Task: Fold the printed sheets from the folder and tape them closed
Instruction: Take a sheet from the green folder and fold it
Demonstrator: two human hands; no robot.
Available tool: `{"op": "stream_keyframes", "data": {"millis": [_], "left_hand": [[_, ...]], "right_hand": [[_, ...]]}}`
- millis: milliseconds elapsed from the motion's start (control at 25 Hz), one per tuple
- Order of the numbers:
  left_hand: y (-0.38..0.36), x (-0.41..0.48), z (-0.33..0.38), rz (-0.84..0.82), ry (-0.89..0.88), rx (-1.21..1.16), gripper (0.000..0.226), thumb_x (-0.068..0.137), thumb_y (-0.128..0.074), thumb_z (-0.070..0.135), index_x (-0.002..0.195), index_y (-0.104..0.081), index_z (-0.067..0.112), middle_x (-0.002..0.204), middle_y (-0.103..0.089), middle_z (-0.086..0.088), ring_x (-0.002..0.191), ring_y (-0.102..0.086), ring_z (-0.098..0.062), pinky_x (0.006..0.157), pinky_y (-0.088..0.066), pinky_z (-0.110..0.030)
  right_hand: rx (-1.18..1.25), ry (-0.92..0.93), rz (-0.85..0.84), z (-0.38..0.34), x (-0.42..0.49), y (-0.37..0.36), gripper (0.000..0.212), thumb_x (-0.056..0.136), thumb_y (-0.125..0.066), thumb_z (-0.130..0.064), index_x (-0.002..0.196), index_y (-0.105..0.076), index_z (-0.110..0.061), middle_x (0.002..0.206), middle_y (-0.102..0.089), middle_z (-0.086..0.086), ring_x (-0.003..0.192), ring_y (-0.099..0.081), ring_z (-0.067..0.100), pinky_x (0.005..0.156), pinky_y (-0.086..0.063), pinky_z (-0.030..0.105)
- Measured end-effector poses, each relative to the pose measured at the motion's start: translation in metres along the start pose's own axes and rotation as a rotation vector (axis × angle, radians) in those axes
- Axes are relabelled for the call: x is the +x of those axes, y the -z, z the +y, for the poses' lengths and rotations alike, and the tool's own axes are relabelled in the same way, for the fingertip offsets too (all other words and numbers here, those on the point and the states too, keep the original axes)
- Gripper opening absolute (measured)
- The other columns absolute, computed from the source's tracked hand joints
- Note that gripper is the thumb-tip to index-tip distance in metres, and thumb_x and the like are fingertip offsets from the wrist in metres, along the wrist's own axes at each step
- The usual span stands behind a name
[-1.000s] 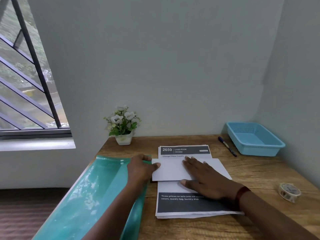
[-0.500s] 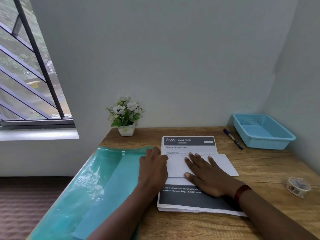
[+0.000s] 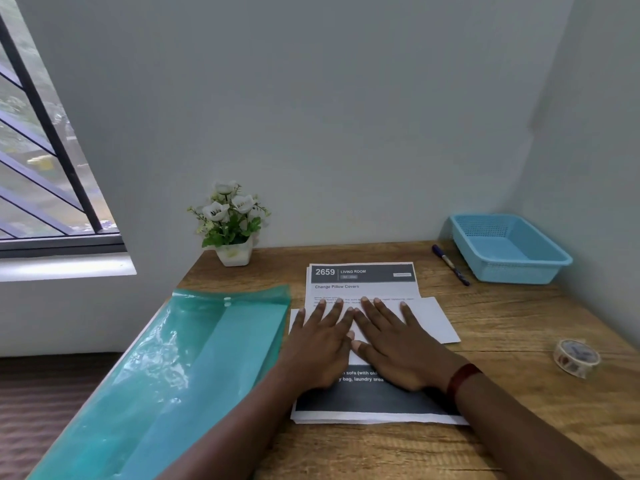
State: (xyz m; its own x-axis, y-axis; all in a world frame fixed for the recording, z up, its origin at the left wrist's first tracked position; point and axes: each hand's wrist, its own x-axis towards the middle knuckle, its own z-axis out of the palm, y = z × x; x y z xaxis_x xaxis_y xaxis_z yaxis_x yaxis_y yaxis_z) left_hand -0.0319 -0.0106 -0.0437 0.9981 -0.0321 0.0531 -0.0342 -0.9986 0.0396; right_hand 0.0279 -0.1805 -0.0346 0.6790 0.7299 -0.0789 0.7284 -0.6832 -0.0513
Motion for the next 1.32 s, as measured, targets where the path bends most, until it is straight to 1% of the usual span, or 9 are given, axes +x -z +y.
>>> {"op": "stream_keyframes", "data": {"millis": [80, 120, 200, 240, 360, 520, 800, 1080, 1320], "left_hand": [[0.001, 0.000, 0.001, -0.010, 0.024, 0.007, 0.055, 0.104, -0.016, 0.045, 0.154, 0.000, 0.032, 0.163, 0.005, 0.004, 0.150, 0.010, -0.021, 0.119, 0.005, -0.048], [0.000, 0.000, 0.002, -0.013, 0.030, 0.008, 0.055, 0.103, -0.015, 0.047, 0.154, 0.001, 0.034, 0.163, 0.006, 0.005, 0.150, 0.010, -0.021, 0.119, 0.005, -0.049], [0.000, -0.001, 0.002, -0.010, 0.038, 0.008, 0.055, 0.102, -0.012, 0.049, 0.154, 0.002, 0.036, 0.163, 0.006, 0.006, 0.150, 0.010, -0.021, 0.120, 0.005, -0.050], [-0.001, -0.001, 0.001, -0.016, 0.040, 0.011, 0.056, 0.102, -0.011, 0.051, 0.154, 0.002, 0.036, 0.163, 0.007, 0.006, 0.150, 0.010, -0.021, 0.120, 0.004, -0.051], [-0.002, 0.001, 0.001, -0.034, 0.053, 0.004, 0.057, 0.100, -0.008, 0.054, 0.154, 0.004, 0.037, 0.163, 0.008, 0.006, 0.150, 0.012, -0.020, 0.120, 0.003, -0.053], [0.000, 0.001, 0.001, -0.062, 0.080, -0.022, 0.057, 0.099, -0.008, 0.057, 0.152, 0.006, 0.041, 0.163, 0.011, 0.007, 0.149, 0.014, -0.020, 0.119, 0.006, -0.054], [0.001, 0.000, 0.001, -0.079, 0.138, -0.035, 0.062, 0.097, -0.009, 0.063, 0.152, 0.007, 0.040, 0.163, 0.013, 0.004, 0.149, 0.014, -0.026, 0.119, 0.009, -0.051], [0.001, 0.000, 0.000, -0.085, 0.140, -0.010, 0.062, 0.096, -0.007, 0.063, 0.152, 0.009, 0.040, 0.162, 0.015, 0.004, 0.149, 0.015, -0.025, 0.120, 0.006, -0.052], [0.000, -0.001, -0.001, -0.080, 0.124, -0.006, 0.063, 0.097, -0.006, 0.062, 0.153, 0.010, 0.038, 0.162, 0.016, 0.003, 0.149, 0.016, -0.025, 0.120, 0.005, -0.053]], "right_hand": [[0.017, -0.005, 0.014, 0.000, 0.000, 0.000, 0.070, 0.096, -0.004, -0.060, 0.154, 0.008, -0.023, 0.161, 0.017, -0.001, 0.147, 0.019, 0.014, 0.119, 0.012, 0.045], [0.023, -0.010, 0.013, 0.001, 0.000, -0.001, 0.071, 0.096, -0.003, -0.060, 0.155, 0.007, -0.023, 0.162, 0.016, -0.001, 0.147, 0.019, 0.014, 0.120, 0.011, 0.044], [0.038, -0.026, 0.017, 0.003, -0.001, -0.001, 0.085, 0.083, 0.009, -0.068, 0.155, 0.006, -0.022, 0.162, 0.015, -0.001, 0.148, 0.018, 0.015, 0.120, 0.010, 0.040], [0.052, -0.040, 0.019, 0.005, -0.001, -0.001, 0.089, 0.080, 0.010, -0.069, 0.155, 0.006, -0.021, 0.162, 0.015, 0.000, 0.148, 0.017, 0.016, 0.121, 0.009, 0.038], [0.073, -0.091, 0.025, 0.015, -0.004, -0.001, 0.073, 0.097, -0.007, -0.060, 0.155, 0.007, -0.017, 0.162, 0.016, 0.004, 0.148, 0.016, 0.018, 0.121, 0.007, 0.037], [0.107, -0.152, 0.015, 0.029, -0.008, 0.000, 0.071, 0.100, -0.012, -0.056, 0.154, 0.007, -0.015, 0.161, 0.017, 0.005, 0.149, 0.016, 0.020, 0.121, 0.006, 0.036], [0.085, -0.232, 0.036, 0.037, -0.010, -0.002, 0.073, 0.099, -0.013, -0.058, 0.155, 0.005, -0.014, 0.161, 0.015, 0.010, 0.149, 0.012, 0.026, 0.120, 0.006, 0.038], [0.049, -0.234, 0.072, 0.034, -0.007, -0.006, 0.074, 0.099, -0.013, -0.057, 0.155, 0.002, -0.010, 0.161, 0.010, 0.016, 0.149, 0.009, 0.030, 0.122, 0.003, 0.043], [0.065, -0.240, 0.092, 0.030, -0.009, -0.005, 0.073, 0.100, -0.013, -0.056, 0.155, 0.002, -0.010, 0.161, 0.011, 0.015, 0.149, 0.010, 0.028, 0.122, 0.004, 0.042]]}}
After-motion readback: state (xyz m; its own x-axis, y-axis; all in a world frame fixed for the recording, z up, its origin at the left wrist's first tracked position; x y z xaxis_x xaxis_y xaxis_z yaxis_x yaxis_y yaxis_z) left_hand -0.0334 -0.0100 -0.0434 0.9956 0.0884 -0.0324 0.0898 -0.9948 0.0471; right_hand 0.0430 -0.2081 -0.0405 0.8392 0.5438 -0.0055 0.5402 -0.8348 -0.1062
